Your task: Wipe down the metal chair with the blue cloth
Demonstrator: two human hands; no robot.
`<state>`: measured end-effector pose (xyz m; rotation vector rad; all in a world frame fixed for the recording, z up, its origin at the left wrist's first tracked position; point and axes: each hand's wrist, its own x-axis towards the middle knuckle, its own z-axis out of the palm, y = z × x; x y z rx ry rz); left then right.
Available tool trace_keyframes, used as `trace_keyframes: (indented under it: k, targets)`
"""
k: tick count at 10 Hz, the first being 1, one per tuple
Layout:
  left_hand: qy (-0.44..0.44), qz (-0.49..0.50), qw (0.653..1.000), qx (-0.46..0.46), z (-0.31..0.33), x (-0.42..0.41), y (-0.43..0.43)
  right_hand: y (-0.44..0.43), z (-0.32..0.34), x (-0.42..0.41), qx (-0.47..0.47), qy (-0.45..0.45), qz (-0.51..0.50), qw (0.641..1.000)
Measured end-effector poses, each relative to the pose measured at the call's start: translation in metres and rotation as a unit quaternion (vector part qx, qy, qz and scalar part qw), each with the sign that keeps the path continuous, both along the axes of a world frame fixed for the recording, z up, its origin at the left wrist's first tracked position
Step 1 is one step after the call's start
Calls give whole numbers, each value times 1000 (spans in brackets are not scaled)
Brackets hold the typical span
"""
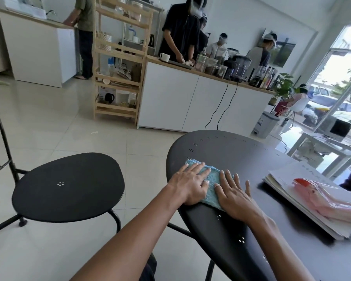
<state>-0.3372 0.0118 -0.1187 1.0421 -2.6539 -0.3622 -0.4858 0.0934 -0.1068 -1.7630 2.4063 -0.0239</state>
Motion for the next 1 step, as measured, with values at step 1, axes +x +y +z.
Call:
trace_keyframes:
  k: [1]
  targets:
    - [1,4,1000,1,3,1,-4,-10,11,-4,-54,3,22,998]
